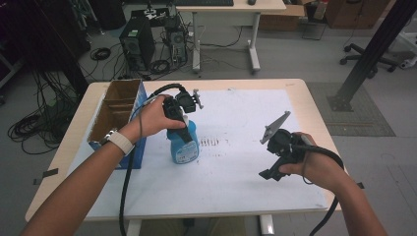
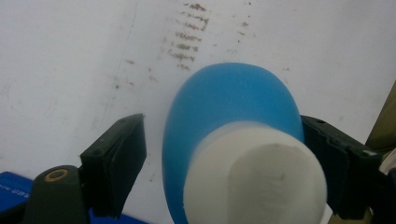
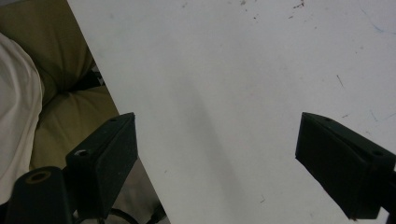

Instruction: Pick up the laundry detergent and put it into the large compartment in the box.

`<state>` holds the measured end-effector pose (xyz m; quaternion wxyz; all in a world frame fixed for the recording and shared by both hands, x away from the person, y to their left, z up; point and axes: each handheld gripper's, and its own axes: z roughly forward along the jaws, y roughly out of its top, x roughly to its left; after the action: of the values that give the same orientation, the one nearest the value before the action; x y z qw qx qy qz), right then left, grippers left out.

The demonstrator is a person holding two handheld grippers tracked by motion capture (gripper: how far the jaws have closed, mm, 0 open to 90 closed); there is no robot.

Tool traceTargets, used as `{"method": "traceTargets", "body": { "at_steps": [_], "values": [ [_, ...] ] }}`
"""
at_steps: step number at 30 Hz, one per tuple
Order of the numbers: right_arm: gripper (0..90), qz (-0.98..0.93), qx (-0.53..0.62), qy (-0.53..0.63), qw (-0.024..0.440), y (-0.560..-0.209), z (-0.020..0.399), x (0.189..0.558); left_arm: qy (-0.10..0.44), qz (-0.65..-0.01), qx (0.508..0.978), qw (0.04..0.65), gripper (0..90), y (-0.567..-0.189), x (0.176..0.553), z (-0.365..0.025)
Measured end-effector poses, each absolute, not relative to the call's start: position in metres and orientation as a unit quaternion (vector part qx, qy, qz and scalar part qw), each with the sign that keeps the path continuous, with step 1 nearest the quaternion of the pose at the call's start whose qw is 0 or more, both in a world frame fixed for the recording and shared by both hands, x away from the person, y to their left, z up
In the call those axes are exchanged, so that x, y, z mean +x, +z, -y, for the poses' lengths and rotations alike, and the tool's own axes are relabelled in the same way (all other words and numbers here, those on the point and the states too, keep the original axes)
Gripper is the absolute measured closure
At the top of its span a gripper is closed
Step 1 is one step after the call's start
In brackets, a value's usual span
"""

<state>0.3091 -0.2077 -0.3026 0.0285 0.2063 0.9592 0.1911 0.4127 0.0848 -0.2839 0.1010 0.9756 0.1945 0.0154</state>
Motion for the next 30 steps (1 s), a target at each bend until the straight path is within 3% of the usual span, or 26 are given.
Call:
{"method": "traceTargets", "body": {
  "at_steps": [20,30],
  "values": [
    [13.1,-0.958,0.210,0.194,0.030,-0.3031,0.2112,0.3079,0.014,-0.189,0.977,0.101,36.0,-0.2844,0.4109,-0.0833],
    [13.1,-0.958,0.210,0.194,0.031,-0.3017,0.2110,0.3067,0.015,-0.190,0.977,0.100,37.0,-0.2840,0.4095,-0.0829]
  ]
}}
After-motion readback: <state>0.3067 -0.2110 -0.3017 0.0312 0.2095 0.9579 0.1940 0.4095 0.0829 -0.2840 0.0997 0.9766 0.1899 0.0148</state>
